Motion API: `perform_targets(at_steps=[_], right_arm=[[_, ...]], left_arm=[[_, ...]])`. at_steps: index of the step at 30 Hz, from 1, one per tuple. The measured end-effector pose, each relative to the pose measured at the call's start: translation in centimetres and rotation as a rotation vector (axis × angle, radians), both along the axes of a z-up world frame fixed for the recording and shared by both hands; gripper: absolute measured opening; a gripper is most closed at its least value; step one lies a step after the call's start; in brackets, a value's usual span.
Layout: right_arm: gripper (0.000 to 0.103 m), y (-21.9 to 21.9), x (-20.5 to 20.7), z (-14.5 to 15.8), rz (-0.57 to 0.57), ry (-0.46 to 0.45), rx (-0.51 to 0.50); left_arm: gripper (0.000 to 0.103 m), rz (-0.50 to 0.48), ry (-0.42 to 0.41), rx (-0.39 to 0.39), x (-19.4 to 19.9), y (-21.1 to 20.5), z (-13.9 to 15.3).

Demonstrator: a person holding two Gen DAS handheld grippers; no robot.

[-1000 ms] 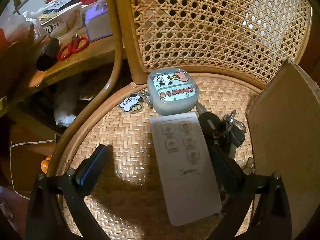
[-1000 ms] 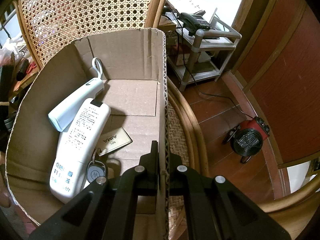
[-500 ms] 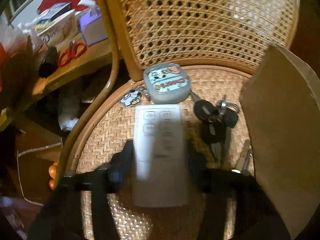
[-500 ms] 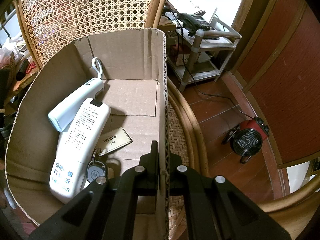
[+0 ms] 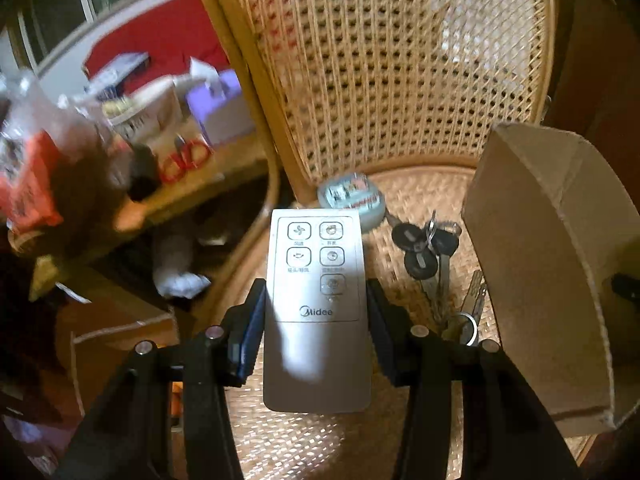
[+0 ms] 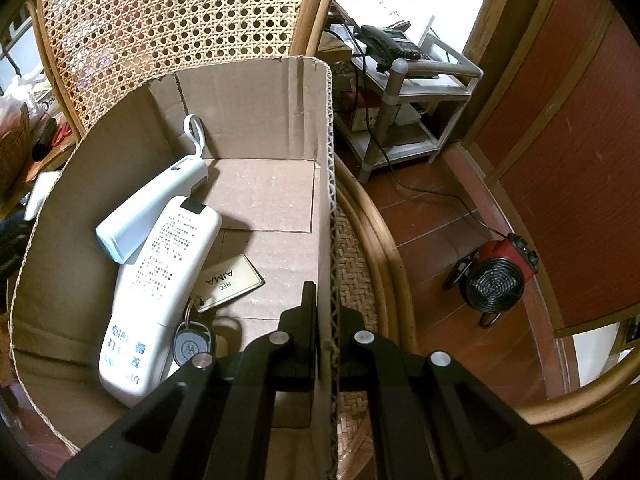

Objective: Organize rigid objects
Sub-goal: 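Carry the Midea remote into the box and open the left gripper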

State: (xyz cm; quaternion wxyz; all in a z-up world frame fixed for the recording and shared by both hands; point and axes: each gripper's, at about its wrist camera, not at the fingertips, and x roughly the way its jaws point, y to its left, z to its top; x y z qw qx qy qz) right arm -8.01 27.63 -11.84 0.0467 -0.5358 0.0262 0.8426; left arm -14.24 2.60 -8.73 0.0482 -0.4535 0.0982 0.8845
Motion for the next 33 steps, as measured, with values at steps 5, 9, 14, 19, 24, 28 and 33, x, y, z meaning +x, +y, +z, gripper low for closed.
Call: perform_targets(at_steps=[5, 9, 14, 19, 24, 28, 33], right_arm=[[0.006, 0.1, -0.1, 0.1, -0.002, 0.000, -0.002], [0.006, 0.1, -0.1, 0.1, -0.001, 0.000, -0.002], [0.006, 0.1, -0.1, 0.1, -0.002, 0.000, -0.001], [0.006, 0.1, -0.1, 0.1, -0.005, -0.001, -0.002], [0.006, 0.1, -0.1, 0.1, -0.003, 0.000, -0.001], [0.006, 0.1, -0.1, 0.1, -0.003, 0.000, -0.001], [0.006, 0.0, -0.1, 0.1, -0.003, 0.001, -0.002]], left_arm=[[0.046, -0.021, 0.030, 0.044, 1.2, 0.7, 2.4], [0.046, -0.036, 0.094, 0.086, 3.2, 1.8, 5.0], [0.046, -0.055, 0.151, 0.176, 5.7, 3.4, 7.7], [0.046, -0.104, 0.197, 0.190, 7.3, 5.7, 9.1], [0.046, -0.141, 0.145, 0.238, 7.6, 7.9, 8.4], [0.046, -0.201, 0.096, 0.263, 7.8, 10.1, 7.5], [0.047, -0.210, 0.066, 0.206, 7.7, 12.3, 6.0]])
